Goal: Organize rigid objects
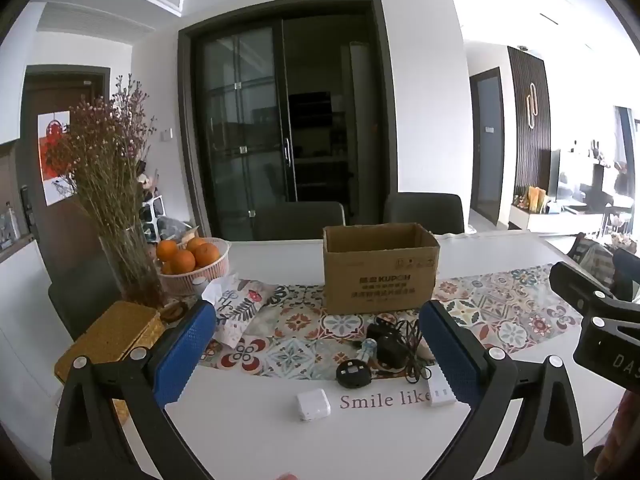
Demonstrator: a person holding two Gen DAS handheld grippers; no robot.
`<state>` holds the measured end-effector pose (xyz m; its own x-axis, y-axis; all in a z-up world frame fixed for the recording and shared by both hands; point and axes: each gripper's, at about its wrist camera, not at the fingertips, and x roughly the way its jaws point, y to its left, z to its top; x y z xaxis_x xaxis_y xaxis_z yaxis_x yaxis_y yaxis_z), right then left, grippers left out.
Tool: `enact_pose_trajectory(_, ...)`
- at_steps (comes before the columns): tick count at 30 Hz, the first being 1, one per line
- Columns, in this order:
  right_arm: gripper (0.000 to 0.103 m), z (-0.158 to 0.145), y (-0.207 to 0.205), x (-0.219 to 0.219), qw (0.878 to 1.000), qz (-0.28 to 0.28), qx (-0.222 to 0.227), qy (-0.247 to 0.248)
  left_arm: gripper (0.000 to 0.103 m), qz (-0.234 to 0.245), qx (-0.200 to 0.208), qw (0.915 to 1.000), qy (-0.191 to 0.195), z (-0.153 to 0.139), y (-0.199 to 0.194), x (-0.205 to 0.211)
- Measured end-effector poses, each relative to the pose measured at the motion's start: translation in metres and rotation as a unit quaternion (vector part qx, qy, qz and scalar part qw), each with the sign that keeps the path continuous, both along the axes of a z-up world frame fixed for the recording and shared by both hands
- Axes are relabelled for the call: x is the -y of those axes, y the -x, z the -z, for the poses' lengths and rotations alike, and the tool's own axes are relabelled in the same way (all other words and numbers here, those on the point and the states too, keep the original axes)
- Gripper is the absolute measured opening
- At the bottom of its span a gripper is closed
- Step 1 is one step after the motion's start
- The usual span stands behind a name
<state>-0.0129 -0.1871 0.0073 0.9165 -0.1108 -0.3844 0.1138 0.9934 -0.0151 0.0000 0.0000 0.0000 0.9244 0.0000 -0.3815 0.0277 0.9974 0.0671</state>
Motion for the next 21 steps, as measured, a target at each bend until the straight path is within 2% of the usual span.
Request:
enact_pose_trajectory(2,0.103,-0.0001,-0.0006,0.0005,1.000,0.000,0.004,-0.014,0.103,-0.003,0.003,1.0000,0.000,-0.0003,0.0003,0.0000)
enact_pose_trajectory(8,0.103,-0.0005,-0.0032,0.0004,1.000,0.001,-0.002,-0.006,0.103,-0.010,0.019,0.9998,-0.003,-0.0057,0.0062,0.0041)
enact_pose_trajectory(11,0.103,0.0036,-0.0005,-0.0029,1.000,0.000,-0.001,-0.007,0.103,-0.009,0.010,0.9999,0.011,-0.0025,0.0020,-0.0053)
enact_pose_trajectory(21,0.103,0.0049,-0.0015,-0.0024,1.000,0.000,-0.001,-0.007,0.103,-0.009,0.013,0.9999,0.006,-0.0014,0.0019,-0.0037)
